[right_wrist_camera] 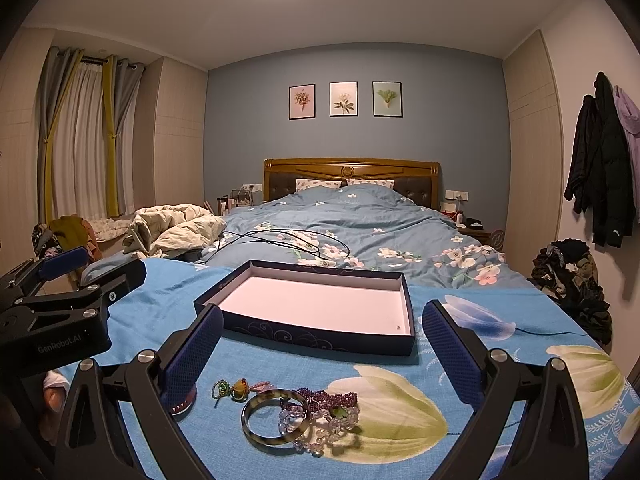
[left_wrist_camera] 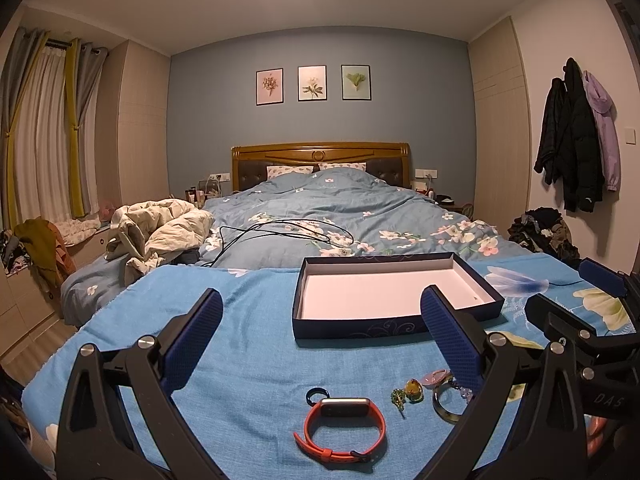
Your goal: Organize jewelry
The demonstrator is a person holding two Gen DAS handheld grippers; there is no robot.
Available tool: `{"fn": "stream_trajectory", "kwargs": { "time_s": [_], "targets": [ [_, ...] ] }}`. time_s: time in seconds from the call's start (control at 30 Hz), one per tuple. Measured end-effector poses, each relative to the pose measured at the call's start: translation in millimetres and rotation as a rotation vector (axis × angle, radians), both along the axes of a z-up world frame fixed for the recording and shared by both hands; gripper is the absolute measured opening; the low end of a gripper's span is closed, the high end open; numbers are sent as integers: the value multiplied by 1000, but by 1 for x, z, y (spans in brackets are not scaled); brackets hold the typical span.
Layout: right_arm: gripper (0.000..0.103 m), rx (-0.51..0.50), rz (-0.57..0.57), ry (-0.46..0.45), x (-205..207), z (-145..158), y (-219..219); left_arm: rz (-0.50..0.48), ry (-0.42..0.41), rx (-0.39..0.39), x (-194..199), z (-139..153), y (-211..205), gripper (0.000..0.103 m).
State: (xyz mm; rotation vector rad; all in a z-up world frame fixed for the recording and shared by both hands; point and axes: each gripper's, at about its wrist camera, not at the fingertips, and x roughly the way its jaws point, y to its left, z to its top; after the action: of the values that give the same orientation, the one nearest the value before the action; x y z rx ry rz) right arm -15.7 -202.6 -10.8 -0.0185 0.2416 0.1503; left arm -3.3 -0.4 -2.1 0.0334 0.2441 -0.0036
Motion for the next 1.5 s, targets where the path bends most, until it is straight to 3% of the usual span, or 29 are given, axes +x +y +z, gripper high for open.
{"fn": "stream_trajectory", "kwargs": {
  "time_s": [1.5],
  "targets": [
    [96,4,19,35,9,-8,2,-14,20,9,6,0,1,97]
  ]
}}
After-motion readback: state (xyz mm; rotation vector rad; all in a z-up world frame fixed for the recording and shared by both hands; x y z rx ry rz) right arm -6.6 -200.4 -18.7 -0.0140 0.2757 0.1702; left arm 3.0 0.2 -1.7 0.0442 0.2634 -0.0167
